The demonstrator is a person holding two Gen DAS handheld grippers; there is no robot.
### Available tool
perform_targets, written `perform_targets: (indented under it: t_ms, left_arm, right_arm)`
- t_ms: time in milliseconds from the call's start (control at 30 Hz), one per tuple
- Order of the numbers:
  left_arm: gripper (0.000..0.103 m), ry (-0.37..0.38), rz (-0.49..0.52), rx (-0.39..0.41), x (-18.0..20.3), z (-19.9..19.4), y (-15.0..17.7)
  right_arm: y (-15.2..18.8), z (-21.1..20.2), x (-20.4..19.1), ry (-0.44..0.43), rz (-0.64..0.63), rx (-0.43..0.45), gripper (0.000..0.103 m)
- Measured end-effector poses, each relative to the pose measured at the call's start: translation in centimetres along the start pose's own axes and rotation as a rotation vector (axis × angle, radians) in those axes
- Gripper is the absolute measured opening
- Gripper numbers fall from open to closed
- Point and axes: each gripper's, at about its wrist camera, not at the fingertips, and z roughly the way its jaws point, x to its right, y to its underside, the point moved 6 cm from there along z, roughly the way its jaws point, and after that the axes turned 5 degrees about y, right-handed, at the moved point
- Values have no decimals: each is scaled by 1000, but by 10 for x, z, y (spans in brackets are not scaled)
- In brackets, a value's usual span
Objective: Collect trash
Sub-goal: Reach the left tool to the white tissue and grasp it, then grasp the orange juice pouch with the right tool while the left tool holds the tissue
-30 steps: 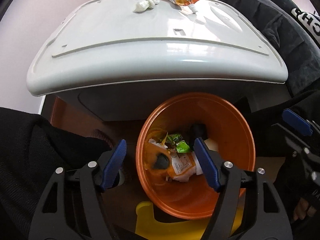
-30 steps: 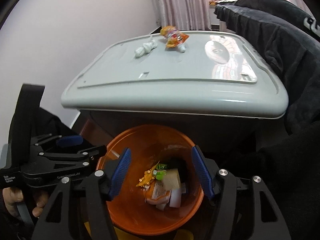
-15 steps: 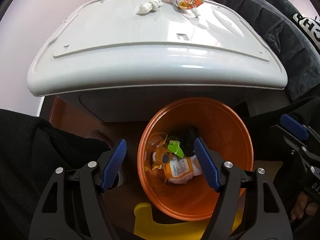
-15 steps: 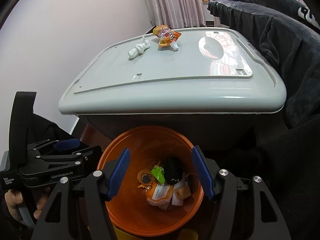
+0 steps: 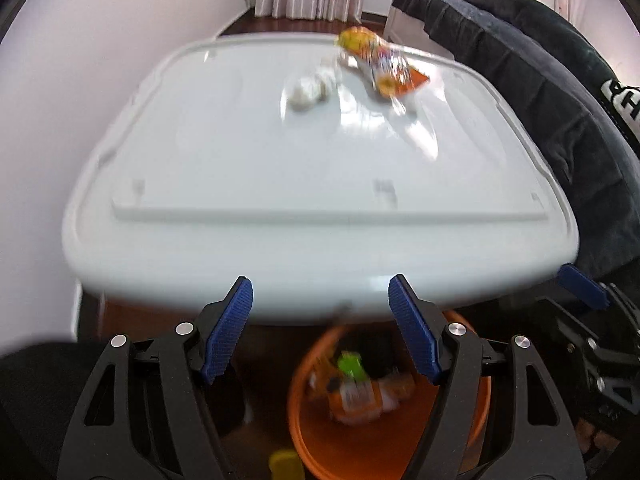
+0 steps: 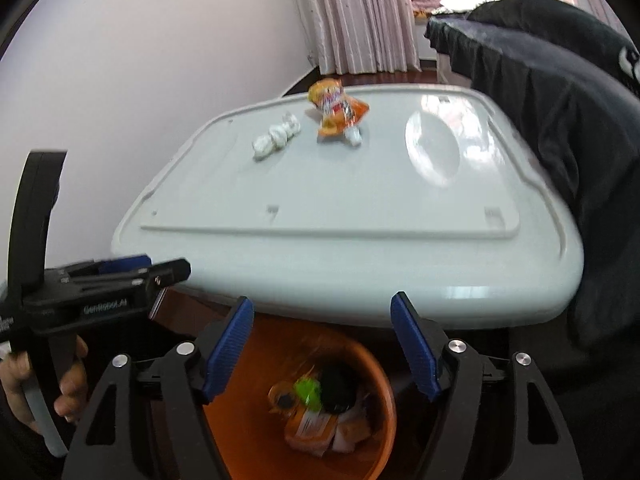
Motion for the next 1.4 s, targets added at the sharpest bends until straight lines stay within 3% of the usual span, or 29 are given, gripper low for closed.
perform_targets:
  t_ms: [167, 233, 367, 500, 733, 933, 1133, 1200, 1400]
  left_arm:
    - [73, -45, 56, 61, 3, 11, -62]
    - [75, -57, 85, 74, 5, 22, -88]
    - [75, -94, 126, 69, 2, 55, -126]
    - [75, -79, 94, 33, -11, 94, -151]
    - [75, -77, 106, 12, -11, 140, -171]
    - [75, -68, 75, 30, -13, 158, -182]
    - [53, -22, 72, 64, -5, 157, -180]
    - [38, -18, 81, 73, -1, 156, -180]
    - [37, -30, 75, 82, 1, 151, -179]
  right_arm:
    - [-55, 6, 21, 36, 4, 69, 75]
    - [-76, 8, 30, 62, 14, 96, 81]
    - [-111, 11, 46, 96, 23, 155, 82]
    - [-125, 15, 60, 94, 64, 191, 82]
    - [-120, 34, 80, 33, 204, 111, 82]
    - [-120, 35, 81, 38, 222, 108, 84]
    - [-121, 38, 79, 35, 230, 100, 86]
    - [-120, 39, 77, 39, 222, 98, 86]
    - [-119, 40, 74, 56, 205, 101, 86]
